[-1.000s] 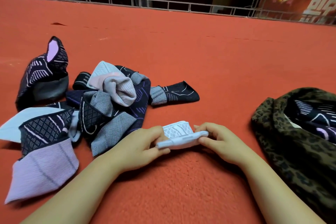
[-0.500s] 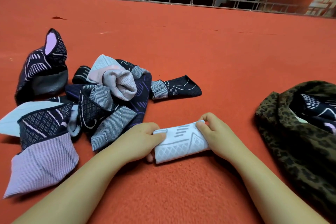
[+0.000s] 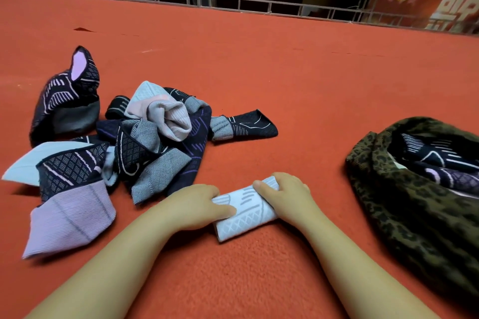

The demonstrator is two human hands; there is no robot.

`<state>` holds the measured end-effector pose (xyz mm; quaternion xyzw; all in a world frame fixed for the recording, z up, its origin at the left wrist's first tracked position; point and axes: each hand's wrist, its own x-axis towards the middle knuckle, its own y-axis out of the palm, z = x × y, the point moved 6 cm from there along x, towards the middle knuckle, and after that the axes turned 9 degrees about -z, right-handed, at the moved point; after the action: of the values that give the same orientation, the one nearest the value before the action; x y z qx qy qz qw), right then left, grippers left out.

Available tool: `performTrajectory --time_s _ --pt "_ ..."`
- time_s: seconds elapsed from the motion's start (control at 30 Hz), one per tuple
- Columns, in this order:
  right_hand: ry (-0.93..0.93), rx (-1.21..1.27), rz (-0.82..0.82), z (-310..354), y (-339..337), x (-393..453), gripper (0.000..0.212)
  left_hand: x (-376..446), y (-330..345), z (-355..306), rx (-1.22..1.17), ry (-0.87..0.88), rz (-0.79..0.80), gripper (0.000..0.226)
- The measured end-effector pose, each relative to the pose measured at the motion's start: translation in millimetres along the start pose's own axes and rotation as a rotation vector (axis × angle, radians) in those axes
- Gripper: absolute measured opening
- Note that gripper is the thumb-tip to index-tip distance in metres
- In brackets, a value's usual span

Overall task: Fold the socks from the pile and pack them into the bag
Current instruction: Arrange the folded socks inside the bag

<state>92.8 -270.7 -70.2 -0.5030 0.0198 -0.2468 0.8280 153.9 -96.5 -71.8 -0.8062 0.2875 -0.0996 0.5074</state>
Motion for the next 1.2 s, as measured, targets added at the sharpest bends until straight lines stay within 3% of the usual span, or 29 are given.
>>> performTrajectory --time_s 0.13,0.27,0.37,0.5,0.67,0.83,0.93,1.03,1.2 --pt "0.072 0.497 -0.164 -0.8 -15.6 -18.0 0.028 -18.4 2.3 -5.2 -0.462 -0.053 -0.216 0.026" --pt "0.132 0.576 -0.27 -5.4 -32.5 -43.8 0.016 -32.5 5.6 -24.9 -0.91 -0.102 -0.46 0.018" --pt "0.174 0.57 -0.278 -15.5 -59.1 -61.0 0.041 -40.9 8.1 -55.5 -1.039 -0.084 -0.53 0.005" --pt "0.16 0.582 -0.318 -34.0 -117.2 -80.2 0.056 -41.5 8.6 -103.5 -0.969 0.017 -0.544 0.022" --pt "0.033 0.395 -0.505 -62.6 -202.5 -104.2 0.03 -30.0 17.8 -178.4 -0.887 0.079 -0.41 0.025" --pt "0.159 0.444 -0.564 -123.5 -261.4 -111.3 0.004 -31.3 24.4 -257.1 -1.0 0.233 -0.324 0.024" --pt "0.3 0.666 -0.537 -158.7 -278.4 -108.2 0.01 -28.7 28.9 -292.1 -1.098 0.257 -0.228 0.019" --pt "0.319 0.694 -0.583 -185.4 -295.5 -94.6 0.021 -17.1 28.1 -317.9 -1.14 0.261 -0.178 0.017" --pt "0.335 0.71 -0.561 -213.7 -297.8 -67.4 0.021 8.7 27.0 -345.2 -0.954 0.345 -0.188 0.026"
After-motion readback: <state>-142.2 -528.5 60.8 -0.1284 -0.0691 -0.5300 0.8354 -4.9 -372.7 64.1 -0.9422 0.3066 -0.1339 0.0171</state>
